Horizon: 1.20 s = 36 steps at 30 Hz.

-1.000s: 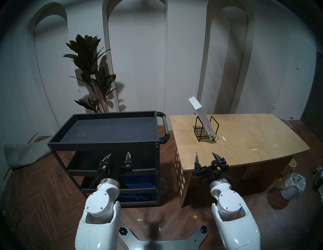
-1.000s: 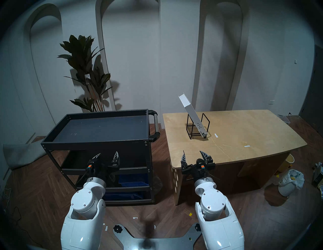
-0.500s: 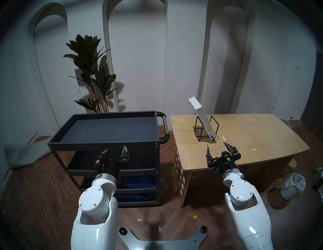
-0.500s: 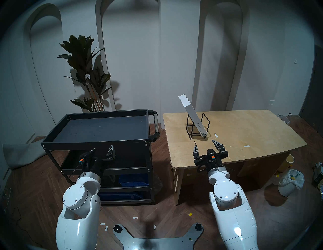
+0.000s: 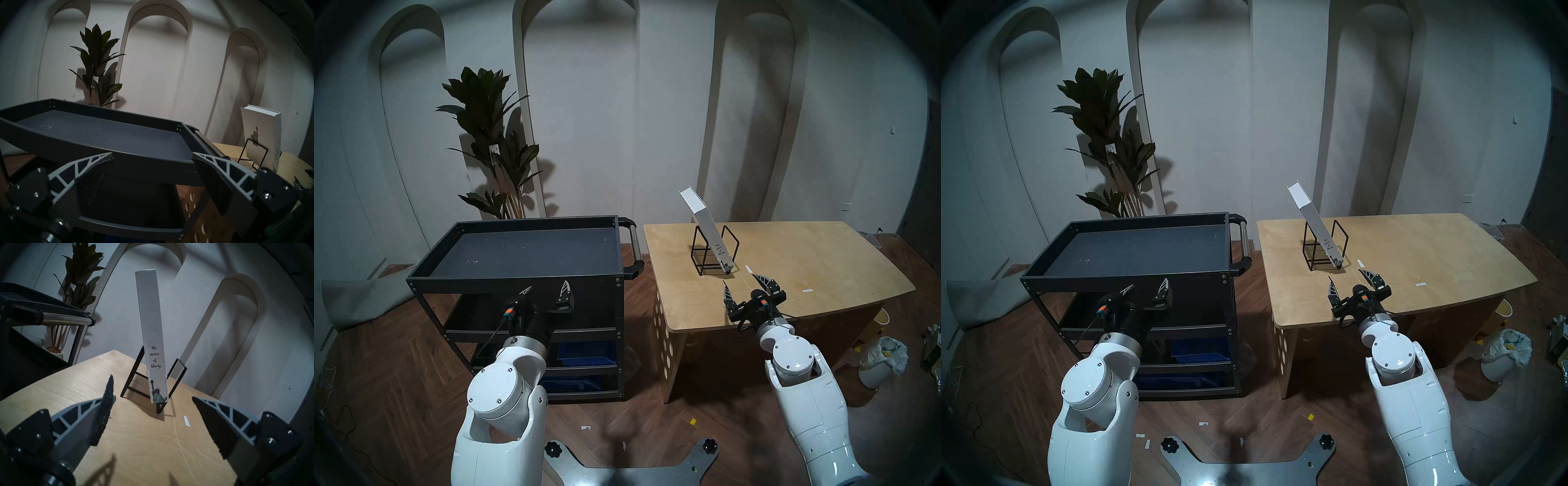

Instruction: Transfer books between table and cart

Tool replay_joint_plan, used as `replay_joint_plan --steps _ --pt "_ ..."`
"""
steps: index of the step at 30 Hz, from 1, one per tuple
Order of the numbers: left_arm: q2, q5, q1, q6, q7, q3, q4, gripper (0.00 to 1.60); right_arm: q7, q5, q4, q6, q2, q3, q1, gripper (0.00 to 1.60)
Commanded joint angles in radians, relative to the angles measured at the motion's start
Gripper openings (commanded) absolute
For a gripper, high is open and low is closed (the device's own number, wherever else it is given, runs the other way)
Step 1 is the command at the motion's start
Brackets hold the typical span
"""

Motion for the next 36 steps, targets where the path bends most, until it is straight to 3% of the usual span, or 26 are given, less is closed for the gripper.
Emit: replay_joint_plan --steps 1,13,14,36 --pt "0.011 0.008 0.000 -0.018 0.013 0.023 -0.039 1.60 0.023 0.023 0.053 -0.044 0.041 0.002 0.112 1.60" --pt "0.023 0.011 0.005 -0.031 0.056 0.047 -0.043 1.60 0.030 0.030 0.148 -0.062 0.038 -0.040 0.204 1.60" --pt "0.024 0.012 0.005 -0.032 0.062 0.050 -0.043 1.60 0.034 0.026 0.182 -0.065 0.033 -0.049 0.240 1.60" --pt "0.025 -0.008 0.002 -0.041 0.111 0.049 -0.097 1.60 -0.002 -0.055 0.401 -0.075 0.021 -0.129 0.426 1.60"
